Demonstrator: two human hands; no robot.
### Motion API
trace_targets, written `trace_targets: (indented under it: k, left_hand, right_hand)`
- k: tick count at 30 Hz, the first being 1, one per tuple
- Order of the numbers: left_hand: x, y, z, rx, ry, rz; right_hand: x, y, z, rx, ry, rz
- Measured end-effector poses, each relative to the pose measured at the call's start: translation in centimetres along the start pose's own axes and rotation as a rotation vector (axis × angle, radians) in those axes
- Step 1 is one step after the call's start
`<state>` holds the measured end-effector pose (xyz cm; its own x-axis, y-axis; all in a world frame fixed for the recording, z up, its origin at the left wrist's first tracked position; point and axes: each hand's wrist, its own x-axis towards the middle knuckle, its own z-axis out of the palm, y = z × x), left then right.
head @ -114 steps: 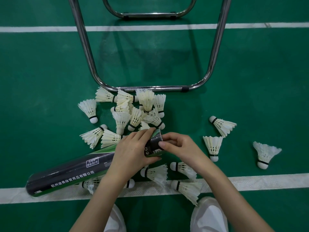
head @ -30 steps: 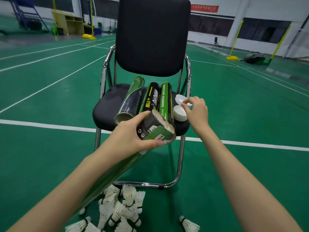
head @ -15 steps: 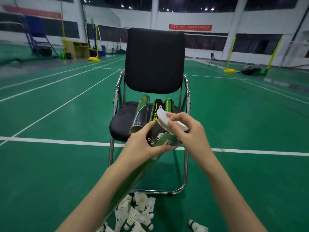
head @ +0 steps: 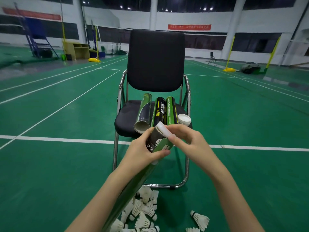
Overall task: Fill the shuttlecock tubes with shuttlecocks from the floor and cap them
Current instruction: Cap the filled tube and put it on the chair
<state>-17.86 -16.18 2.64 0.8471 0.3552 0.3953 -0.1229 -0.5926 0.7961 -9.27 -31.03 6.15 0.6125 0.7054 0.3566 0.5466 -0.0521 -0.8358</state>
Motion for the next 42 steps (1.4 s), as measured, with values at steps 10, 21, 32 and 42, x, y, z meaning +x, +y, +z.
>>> trace_targets:
  k: [10,21,32,42]
  left_hand:
    - [-0.1,0.3,0.3,0.039,-0.004,0.059]
    - [-0.4,0.1,0.3,0.061,0.003,0.078]
    - [-0.5,-0.1,0.3,0.030,0.042,0.092]
    - [-0.7,0.4,0.3,-0.060,0.015,0.126]
  right_hand:
    - [-1.0,0.7,0.7,-0.139,0.069,-0.067]
    - [-1.9,1.0,1.2,-0.047,0.063,-0.038]
    - [-1.6,1.4,1.6,-0.181,0.094,-0.032]
    - [-1.3,1.6,1.6,-0.298,0.090,-0.092]
